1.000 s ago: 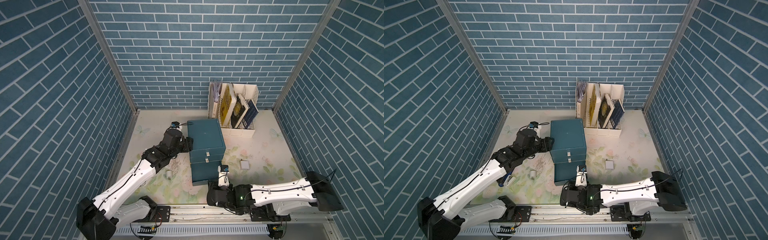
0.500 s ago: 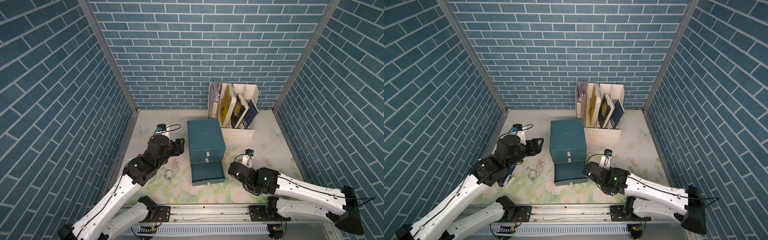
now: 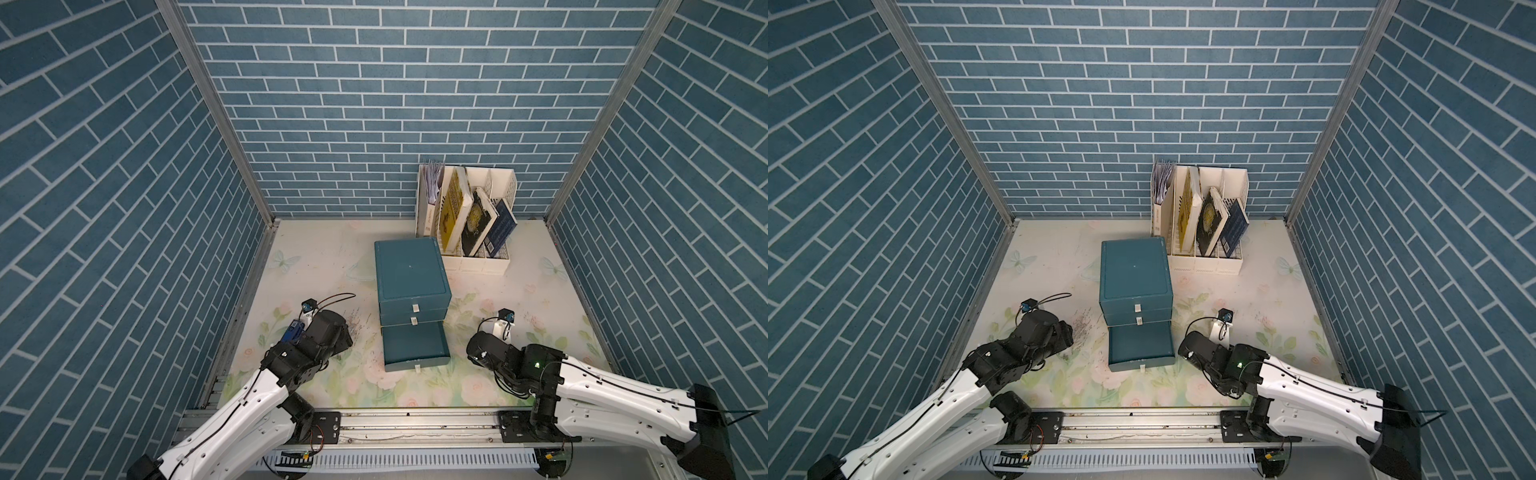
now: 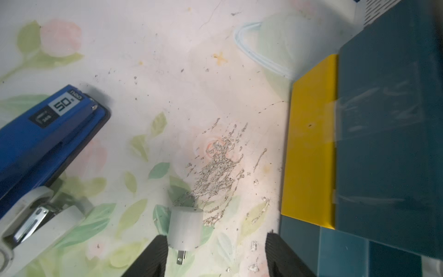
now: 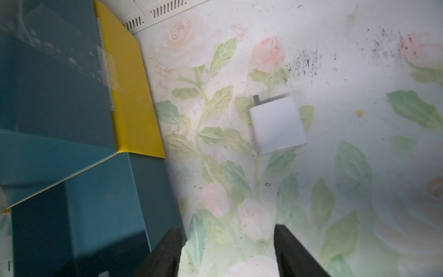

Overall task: Place the plugs into the drawer by color
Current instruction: Pick up the plug from the center of the board.

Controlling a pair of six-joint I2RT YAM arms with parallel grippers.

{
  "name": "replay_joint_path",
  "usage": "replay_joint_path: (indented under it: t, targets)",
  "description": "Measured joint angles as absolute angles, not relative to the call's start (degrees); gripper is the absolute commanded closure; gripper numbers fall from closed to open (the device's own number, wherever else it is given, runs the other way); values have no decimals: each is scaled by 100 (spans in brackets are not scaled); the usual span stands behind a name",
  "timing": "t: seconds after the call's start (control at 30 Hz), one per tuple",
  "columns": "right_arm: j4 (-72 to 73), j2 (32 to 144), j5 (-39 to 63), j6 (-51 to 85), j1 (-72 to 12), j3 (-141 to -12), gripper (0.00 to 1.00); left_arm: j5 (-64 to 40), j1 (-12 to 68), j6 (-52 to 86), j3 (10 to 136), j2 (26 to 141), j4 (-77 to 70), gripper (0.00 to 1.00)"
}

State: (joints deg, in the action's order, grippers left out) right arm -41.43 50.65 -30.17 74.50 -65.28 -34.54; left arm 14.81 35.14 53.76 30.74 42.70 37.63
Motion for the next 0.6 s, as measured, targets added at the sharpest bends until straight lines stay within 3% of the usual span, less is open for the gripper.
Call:
replay_joint_path:
  t: [0.6]
  targets:
    - [-4106,4248,-2993,7474,-6517,-3026,51,1518,3511,5728,2316,5387,2657,40]
